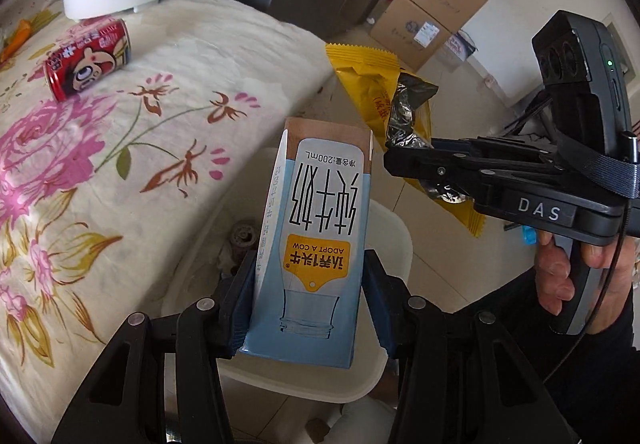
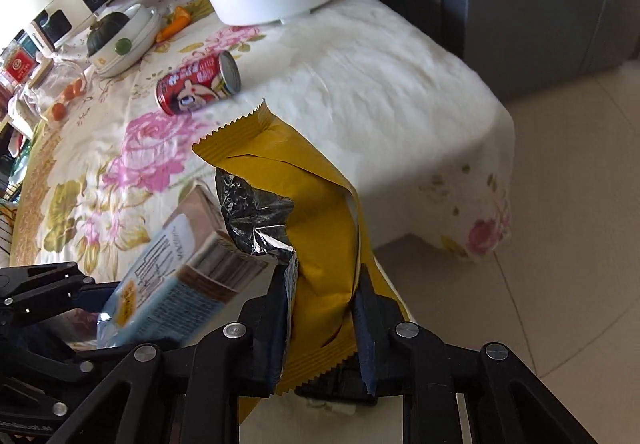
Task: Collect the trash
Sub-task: 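Release the carton from the left tool while the right tool drops the yellow packet, both into the bin, then move both open tools from the bin back over the table toward the red can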
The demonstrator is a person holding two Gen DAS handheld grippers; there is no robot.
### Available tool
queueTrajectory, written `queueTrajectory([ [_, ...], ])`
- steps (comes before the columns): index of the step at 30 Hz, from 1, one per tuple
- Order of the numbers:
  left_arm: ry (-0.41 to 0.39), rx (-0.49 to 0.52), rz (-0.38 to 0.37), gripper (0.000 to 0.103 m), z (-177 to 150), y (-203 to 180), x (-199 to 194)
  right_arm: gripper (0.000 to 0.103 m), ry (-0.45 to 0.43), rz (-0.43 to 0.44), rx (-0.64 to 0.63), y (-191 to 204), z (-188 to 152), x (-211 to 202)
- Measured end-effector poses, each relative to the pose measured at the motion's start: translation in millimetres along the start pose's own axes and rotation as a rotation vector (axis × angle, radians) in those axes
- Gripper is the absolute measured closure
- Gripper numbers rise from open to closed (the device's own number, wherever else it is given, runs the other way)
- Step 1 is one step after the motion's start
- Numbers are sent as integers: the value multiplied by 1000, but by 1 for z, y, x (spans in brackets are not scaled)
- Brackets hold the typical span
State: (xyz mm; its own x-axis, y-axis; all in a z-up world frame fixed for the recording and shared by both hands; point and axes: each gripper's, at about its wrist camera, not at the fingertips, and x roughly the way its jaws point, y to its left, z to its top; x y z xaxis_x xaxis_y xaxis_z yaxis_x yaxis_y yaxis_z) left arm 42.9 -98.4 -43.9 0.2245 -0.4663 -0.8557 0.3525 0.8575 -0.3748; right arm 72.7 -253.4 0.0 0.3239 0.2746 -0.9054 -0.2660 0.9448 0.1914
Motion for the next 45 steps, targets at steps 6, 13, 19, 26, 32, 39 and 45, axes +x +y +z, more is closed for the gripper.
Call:
queueTrajectory([
  [6,26,3,4,49,-1,-2,13,75,29,7,34,-7,-15,2],
  [13,47,-28,24,46,-2,9,20,71,61,14,18,-2,-12,18],
  [19,40,-26,30,44,3,10,23,65,89,3,7,1,-8,28],
  [26,43,-25,30,44,9,13,24,61,109,2,15,0,-7,34],
  [32,41,-27,33,44,9,16,24,59,108,-2,15,1,-3,36],
  [39,38,-31,34,44,9,18,23,56,104,-5,7,4,0,37],
  [45,35,-29,37,44,9,18,22,54,104,-8,8,4,1,37],
])
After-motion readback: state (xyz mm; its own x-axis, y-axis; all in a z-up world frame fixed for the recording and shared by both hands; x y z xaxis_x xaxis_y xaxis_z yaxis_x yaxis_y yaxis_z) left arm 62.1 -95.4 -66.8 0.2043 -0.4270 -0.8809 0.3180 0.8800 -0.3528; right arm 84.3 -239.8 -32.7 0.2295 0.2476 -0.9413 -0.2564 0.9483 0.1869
